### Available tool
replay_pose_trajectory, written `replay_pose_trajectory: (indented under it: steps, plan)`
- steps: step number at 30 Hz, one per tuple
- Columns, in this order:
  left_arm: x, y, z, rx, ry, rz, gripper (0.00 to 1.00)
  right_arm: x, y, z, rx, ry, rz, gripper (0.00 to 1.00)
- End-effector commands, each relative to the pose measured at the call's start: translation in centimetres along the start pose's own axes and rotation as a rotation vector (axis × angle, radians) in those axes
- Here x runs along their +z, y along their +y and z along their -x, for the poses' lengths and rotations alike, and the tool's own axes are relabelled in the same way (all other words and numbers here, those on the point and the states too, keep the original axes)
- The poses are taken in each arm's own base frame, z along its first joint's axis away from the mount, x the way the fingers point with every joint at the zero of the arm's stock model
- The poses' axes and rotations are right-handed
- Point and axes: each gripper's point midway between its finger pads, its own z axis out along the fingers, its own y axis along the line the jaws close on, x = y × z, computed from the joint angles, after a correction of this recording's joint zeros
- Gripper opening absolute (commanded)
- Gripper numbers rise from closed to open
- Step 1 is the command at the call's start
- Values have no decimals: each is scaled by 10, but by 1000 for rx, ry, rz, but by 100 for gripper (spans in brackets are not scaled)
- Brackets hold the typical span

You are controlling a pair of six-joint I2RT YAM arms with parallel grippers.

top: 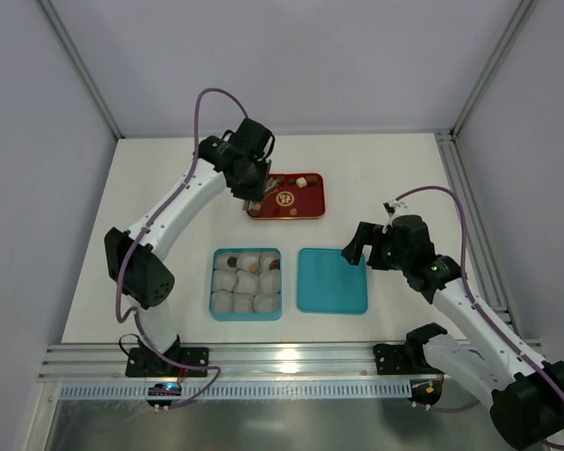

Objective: Pack the chocolate

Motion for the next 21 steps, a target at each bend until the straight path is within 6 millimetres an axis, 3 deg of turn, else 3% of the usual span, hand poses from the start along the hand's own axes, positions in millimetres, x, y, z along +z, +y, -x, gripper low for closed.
replay_pose_trajectory:
  steps: [1, 7, 11, 21]
  plan:
    - [-43, 1, -3, -26, -61, -41, 10, 2, 8, 8, -5, -30, 33, 100]
    - [-73, 8, -35, -54, -55, -63, 11, 5, 9, 8, -5, -26, 37, 100]
    - [-103, 16, -67, -77, -59, -83, 11, 7, 9, 8, -4, -21, 38, 100]
    - [-138, 32, -147, -122, 4, -101, 12, 10, 10, 9, -2, -8, 36, 100]
